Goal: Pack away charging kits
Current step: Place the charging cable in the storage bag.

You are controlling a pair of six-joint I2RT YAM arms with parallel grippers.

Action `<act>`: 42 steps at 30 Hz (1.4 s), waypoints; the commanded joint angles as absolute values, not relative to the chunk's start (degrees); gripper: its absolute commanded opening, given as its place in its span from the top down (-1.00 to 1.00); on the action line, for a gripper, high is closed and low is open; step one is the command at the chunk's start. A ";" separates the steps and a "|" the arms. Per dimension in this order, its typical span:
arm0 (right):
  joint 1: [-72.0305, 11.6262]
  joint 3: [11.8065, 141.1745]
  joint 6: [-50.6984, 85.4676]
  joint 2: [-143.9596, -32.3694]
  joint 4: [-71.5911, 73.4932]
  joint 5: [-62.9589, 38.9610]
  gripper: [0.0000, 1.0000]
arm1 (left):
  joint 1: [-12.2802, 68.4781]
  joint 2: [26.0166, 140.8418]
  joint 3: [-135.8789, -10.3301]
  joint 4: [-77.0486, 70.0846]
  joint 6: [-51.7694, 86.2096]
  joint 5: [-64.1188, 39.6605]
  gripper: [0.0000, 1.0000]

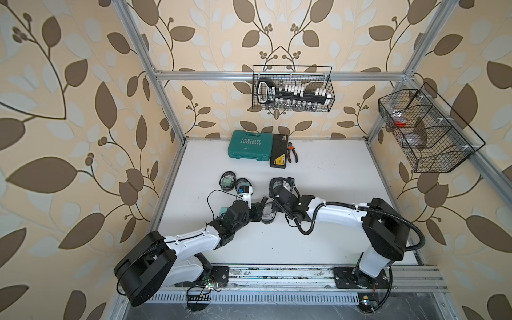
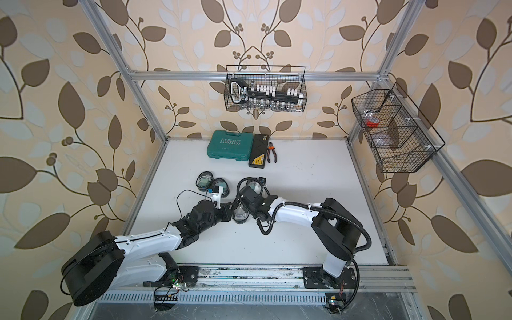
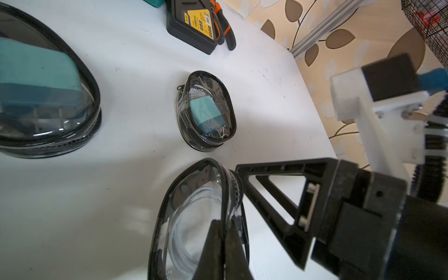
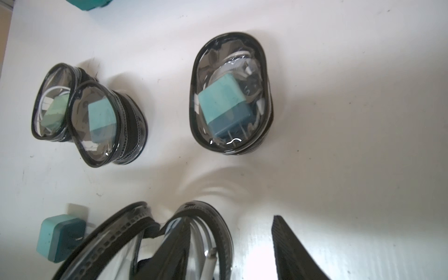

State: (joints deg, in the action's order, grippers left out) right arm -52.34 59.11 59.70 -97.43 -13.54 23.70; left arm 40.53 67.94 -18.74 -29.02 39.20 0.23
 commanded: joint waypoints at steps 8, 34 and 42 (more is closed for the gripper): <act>-52.36 55.50 56.38 -91.25 -12.10 24.00 0.35 | 40.55 63.32 -21.31 -24.83 37.24 5.46 1.00; -57.27 63.36 53.54 -99.69 -12.08 20.45 0.54 | 39.92 53.32 -22.43 -14.55 36.04 11.87 1.00; -57.30 60.07 51.99 -90.99 -10.71 23.88 0.13 | 34.94 39.61 -26.87 1.76 35.63 17.93 1.00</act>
State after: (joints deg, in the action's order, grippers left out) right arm -57.17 61.65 52.58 -93.73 -10.68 21.04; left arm 36.56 42.68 -23.38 -4.27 37.21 13.52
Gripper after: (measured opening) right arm 0.425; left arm 0.048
